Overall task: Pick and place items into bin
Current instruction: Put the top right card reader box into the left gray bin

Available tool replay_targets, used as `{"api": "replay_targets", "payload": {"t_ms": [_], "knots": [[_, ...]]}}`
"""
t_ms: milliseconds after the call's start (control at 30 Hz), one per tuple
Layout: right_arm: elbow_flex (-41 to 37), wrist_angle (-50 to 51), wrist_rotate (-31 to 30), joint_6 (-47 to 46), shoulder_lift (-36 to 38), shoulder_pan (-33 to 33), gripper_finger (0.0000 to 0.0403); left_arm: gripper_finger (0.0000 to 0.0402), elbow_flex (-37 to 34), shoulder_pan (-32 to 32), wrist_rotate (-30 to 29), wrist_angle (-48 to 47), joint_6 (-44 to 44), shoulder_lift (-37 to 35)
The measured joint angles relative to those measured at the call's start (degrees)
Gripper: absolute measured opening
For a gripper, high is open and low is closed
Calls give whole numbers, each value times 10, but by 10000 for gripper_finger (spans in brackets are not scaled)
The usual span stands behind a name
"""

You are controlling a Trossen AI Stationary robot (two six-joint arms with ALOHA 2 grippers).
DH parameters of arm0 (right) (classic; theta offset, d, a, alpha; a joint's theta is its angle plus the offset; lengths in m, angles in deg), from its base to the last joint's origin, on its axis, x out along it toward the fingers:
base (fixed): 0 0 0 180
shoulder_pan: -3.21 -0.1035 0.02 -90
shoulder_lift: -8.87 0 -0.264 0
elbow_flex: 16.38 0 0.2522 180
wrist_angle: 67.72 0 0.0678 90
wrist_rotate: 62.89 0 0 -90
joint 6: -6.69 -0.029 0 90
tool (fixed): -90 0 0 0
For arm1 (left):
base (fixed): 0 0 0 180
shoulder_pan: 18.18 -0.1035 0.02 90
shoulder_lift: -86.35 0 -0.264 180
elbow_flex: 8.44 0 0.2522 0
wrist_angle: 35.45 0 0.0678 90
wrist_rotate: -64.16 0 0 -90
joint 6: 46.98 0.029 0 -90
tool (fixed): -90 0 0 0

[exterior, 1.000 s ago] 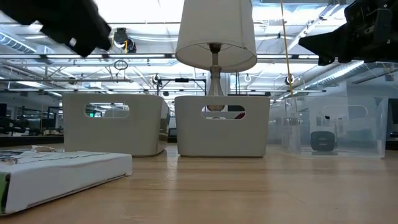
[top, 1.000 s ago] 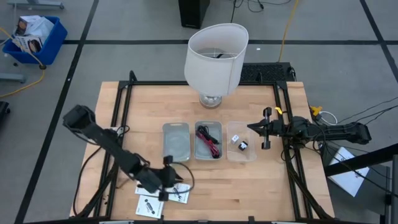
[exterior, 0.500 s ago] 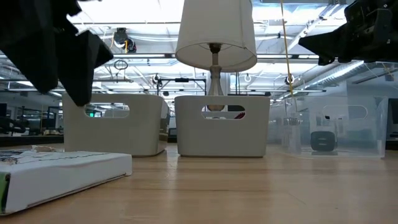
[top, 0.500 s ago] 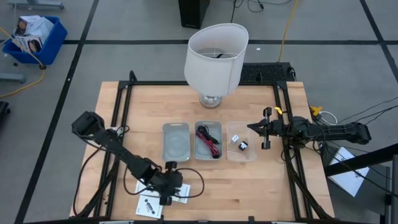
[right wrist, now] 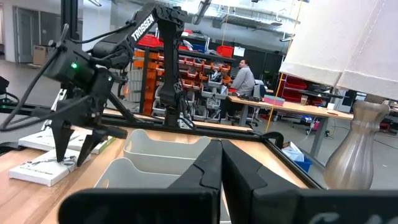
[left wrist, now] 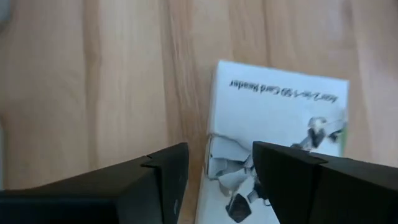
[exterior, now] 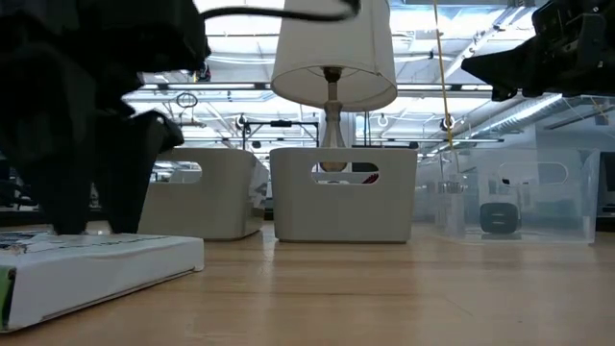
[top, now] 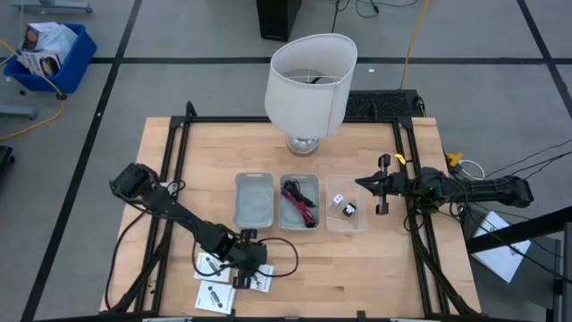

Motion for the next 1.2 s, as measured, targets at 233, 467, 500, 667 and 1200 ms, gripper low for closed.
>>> {"api": "replay_targets", "payload": {"t_ms": [233, 467, 500, 667, 1200], "knots": [[0, 0, 0, 2, 0, 0, 0, 184, 2, 0, 13, 7, -4, 26], [0, 0, 0, 2, 0, 0, 0, 129, 1, 7, 12, 12, 6, 32], [0, -1, 0, 2, 0, 0, 0, 109, 1, 7, 12, 11, 6, 32], [0, 0, 0, 2, 0, 0, 0, 14, 0, 8, 11, 14, 26, 33], [0, -1, 0, 2, -1, 0, 0, 5, 110, 11, -109, -117, 156, -36]]}}
